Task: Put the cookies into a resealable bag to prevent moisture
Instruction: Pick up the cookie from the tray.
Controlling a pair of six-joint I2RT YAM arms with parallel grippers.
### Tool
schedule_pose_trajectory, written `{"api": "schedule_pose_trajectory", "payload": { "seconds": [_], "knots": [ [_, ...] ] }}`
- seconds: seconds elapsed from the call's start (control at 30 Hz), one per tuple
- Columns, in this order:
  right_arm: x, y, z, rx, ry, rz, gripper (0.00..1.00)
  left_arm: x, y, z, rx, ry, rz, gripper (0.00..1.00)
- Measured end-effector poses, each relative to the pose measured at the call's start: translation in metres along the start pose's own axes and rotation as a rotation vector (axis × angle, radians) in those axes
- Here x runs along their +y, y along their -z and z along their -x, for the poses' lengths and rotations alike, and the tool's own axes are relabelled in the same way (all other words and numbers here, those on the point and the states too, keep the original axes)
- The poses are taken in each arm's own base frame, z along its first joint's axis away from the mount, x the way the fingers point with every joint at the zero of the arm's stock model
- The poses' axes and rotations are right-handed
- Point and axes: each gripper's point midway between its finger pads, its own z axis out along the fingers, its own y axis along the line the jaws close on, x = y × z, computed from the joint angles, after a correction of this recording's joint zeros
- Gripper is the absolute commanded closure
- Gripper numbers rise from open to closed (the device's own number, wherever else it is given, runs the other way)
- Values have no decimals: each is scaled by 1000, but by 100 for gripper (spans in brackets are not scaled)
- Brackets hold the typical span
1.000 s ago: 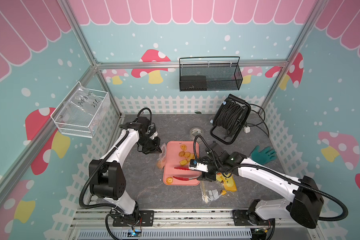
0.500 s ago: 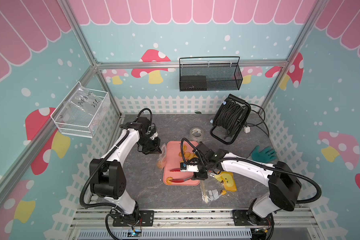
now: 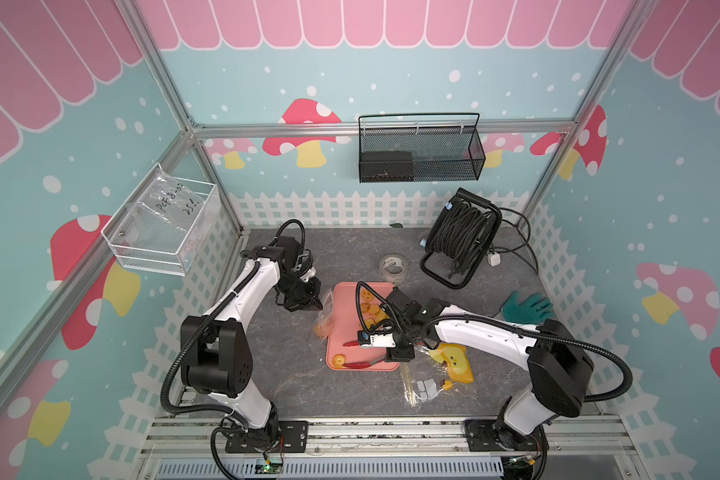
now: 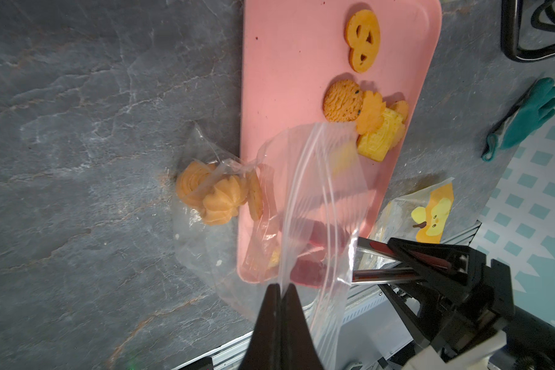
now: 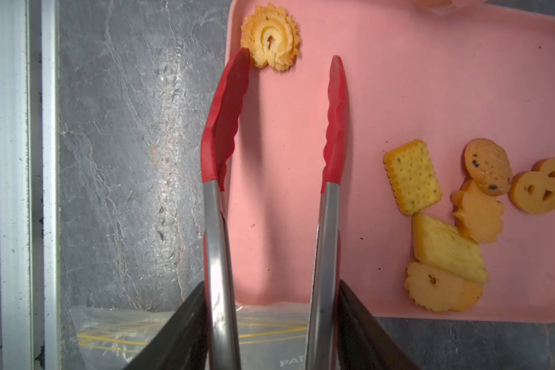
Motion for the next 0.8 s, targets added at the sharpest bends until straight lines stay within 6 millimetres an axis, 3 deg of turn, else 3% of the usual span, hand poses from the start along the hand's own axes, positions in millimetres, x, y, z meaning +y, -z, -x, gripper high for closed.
{"api": "schedule_pose_trajectory", "payload": {
  "seconds": [0.57,0.8],
  "knots": [
    [-6,-10,26,-10,37,12,41,3,-1,-1,3,0,12,100],
    [-6,-16,23,12,35,21,46,5,-4,-3,11,4,14,100]
  ]
}}
